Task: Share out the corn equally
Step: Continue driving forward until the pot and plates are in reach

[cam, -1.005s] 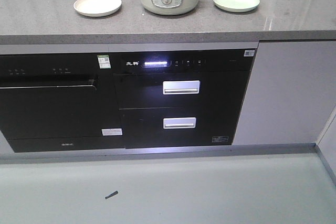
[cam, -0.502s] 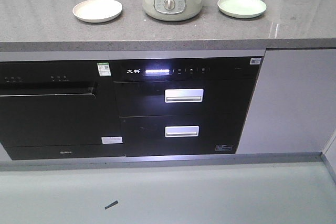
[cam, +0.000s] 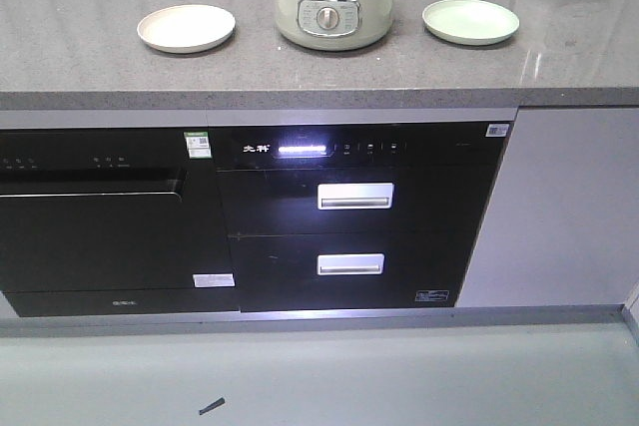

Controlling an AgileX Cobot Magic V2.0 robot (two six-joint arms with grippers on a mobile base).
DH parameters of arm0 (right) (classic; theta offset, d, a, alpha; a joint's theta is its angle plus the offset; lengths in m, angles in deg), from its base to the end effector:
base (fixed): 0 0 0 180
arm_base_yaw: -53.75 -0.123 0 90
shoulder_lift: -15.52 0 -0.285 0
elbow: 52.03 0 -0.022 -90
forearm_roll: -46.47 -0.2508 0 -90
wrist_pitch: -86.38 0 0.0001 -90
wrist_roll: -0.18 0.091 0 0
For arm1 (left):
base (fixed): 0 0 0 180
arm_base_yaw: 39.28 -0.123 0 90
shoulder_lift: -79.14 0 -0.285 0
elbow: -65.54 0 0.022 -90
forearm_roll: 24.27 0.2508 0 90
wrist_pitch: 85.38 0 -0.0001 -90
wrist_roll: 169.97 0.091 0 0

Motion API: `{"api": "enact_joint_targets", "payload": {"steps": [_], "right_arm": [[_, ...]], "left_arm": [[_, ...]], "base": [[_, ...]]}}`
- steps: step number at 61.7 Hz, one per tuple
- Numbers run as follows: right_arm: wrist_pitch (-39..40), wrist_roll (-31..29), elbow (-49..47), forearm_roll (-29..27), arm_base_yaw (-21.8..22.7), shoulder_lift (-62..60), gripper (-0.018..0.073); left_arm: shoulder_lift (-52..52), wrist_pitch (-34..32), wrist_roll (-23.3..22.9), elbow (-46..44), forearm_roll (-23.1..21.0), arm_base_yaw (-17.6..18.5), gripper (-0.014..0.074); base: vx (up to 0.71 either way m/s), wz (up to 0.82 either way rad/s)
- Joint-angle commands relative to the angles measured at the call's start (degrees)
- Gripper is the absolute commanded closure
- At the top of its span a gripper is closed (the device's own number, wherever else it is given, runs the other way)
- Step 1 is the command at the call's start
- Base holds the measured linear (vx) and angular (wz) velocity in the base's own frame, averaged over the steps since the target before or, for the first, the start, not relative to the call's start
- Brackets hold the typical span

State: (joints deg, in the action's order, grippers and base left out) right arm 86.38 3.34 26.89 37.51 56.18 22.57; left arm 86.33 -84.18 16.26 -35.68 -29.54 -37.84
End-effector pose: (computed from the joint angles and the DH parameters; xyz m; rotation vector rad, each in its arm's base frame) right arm 0.0565 -0.0024 0.2038 0.1902 1.4899 0.1361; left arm 0.0567 -0.0016 0.2026 0.0334 1.5210 -0.0081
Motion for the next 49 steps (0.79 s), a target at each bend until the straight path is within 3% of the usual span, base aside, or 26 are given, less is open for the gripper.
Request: {"api": "enact_joint_targets", "payload": {"steps": [1,49], "right_arm": [[3.9,-0.2,0.4,0.2,0.4,-0.4,0.0563],[3.9,-0.2,0.4,0.2,0.4,-0.4,0.0563]], "left_arm": [[-0.9,-4.3,-0.6,0.2,-0.1,-0.1,0.0603],[-0.9,-4.3,-0.6,0.2,-0.1,-0.1,0.0603]], "base": [[0.08,0.01],[0.07,0.0]]}}
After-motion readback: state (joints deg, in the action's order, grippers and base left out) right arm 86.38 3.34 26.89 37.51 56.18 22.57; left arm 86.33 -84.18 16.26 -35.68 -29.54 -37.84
